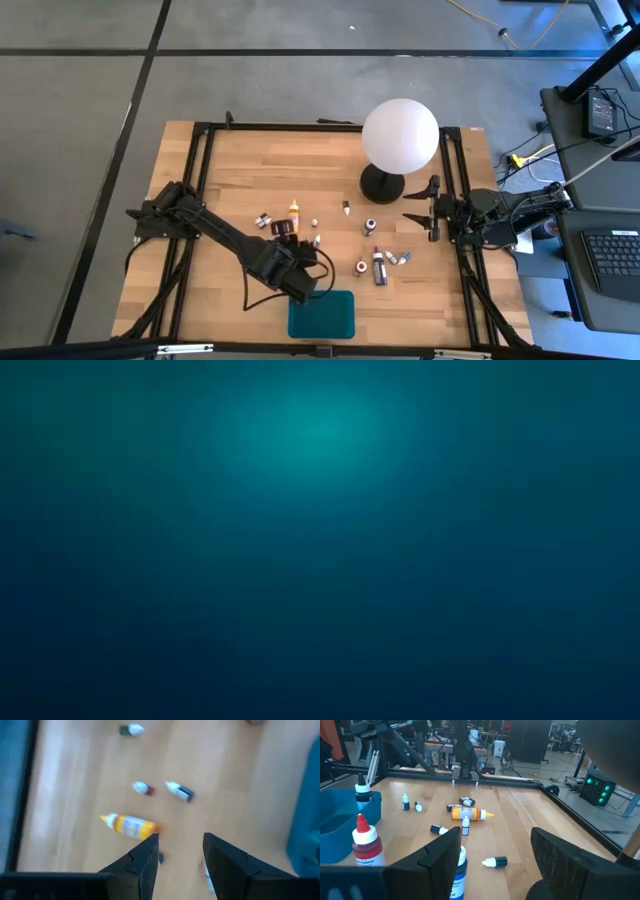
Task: Pick & Place food coloring
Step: Put the large blue food coloring bottle into the blue bin
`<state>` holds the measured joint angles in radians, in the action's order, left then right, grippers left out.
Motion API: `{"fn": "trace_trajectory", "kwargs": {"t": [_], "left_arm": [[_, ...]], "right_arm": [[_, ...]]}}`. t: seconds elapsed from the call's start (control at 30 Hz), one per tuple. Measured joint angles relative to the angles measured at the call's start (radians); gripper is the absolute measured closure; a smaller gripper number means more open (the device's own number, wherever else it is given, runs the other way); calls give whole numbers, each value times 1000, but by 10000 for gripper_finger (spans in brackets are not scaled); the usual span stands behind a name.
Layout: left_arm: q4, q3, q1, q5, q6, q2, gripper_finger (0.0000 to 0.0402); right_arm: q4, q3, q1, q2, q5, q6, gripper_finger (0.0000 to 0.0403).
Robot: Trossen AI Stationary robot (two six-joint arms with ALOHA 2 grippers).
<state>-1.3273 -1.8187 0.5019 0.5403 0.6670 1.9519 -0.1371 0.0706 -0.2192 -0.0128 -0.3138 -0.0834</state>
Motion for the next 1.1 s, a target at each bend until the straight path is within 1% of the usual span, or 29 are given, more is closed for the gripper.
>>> {"fn": "trace_trajectory", "kwargs": {"t": [0.2,0.37,0.5,0.6,0.67,0.7,0.8,0.83,0.9,1.0,1.1], "left_arm": [[38,0,-18,18,0,3,256],[46,0,-29,-5,1,3,251],[45,1,-34,5,2,3,235],[-9,14,-35,2,-56,4,216],[-78,26,-27,57,-55,5,206],[-108,33,-24,102,-23,4,202],[-177,65,-5,290,153,-16,195],[-186,84,2,335,196,-31,194],[-189,125,14,350,238,-62,195],[-139,199,24,328,263,-122,198],[10,288,27,277,232,-212,198]], "right_arm": [[0,0,0,0,0,0,160],[1,0,0,0,0,0,160],[6,0,0,0,0,-1,160],[6,0,0,0,0,0,160],[6,0,0,0,0,6,160],[6,0,0,0,1,22,160],[6,0,0,0,0,50,160],[5,0,0,0,0,52,160],[1,0,0,0,1,53,160],[-3,0,0,0,1,57,160],[8,0,0,0,1,126,160]]}}
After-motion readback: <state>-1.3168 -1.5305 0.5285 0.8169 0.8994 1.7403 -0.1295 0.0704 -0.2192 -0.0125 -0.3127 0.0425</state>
